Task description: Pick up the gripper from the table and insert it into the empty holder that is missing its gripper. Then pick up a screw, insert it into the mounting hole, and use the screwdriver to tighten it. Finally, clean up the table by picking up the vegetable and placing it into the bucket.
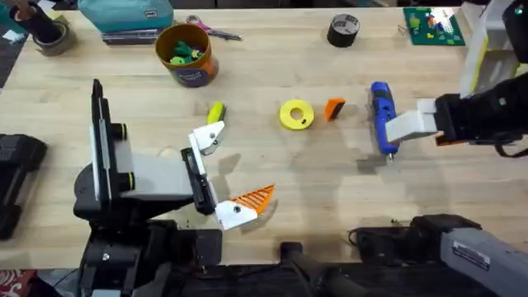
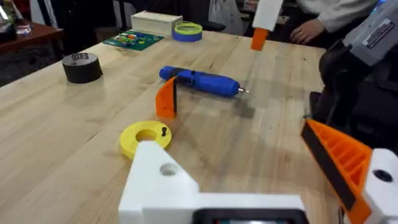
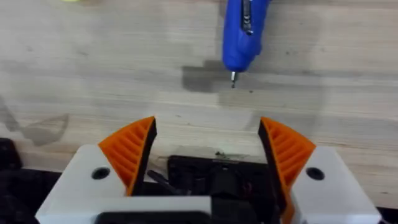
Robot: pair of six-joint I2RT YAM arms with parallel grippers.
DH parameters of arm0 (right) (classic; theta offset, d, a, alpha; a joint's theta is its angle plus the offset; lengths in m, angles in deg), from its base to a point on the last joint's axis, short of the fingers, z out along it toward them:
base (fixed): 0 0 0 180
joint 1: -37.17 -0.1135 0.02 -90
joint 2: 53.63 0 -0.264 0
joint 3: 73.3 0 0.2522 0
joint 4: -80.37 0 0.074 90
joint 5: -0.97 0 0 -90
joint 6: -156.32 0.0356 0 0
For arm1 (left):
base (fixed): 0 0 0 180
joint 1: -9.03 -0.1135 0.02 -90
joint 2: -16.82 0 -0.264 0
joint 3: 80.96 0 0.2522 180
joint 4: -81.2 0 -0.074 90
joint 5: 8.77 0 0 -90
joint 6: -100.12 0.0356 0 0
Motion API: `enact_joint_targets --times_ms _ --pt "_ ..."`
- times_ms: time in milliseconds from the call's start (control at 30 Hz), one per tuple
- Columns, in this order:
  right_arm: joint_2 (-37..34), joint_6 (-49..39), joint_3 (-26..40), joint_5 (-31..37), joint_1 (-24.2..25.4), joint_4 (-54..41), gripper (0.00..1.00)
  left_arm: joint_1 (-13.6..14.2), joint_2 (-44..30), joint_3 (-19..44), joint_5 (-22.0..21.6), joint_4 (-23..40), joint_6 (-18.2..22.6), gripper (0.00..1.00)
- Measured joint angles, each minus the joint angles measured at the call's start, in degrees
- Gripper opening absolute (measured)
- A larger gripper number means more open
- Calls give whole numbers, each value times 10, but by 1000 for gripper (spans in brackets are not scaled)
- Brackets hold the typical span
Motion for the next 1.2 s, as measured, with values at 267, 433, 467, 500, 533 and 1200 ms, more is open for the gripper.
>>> enact_joint_targets --times_ms 267,433,467,500,533,1200 --pt "-45 53 23 -21 -48 -5 995 0 0 0 0 0 0 985" --pt "-107 100 86 -2 -106 -4 996 0 0 0 0 0 0 986" --pt "-119 109 102 6 -118 -3 996 0 0 0 0 0 0 986" --pt "-130 116 116 14 -129 -3 995 0 0 0 0 0 0 985" --pt "-142 123 134 21 -141 -3 995 0 0 0 0 0 0 985" --pt "-313 124 276 48 -231 38 996 0 0 0 3 1 0 986"
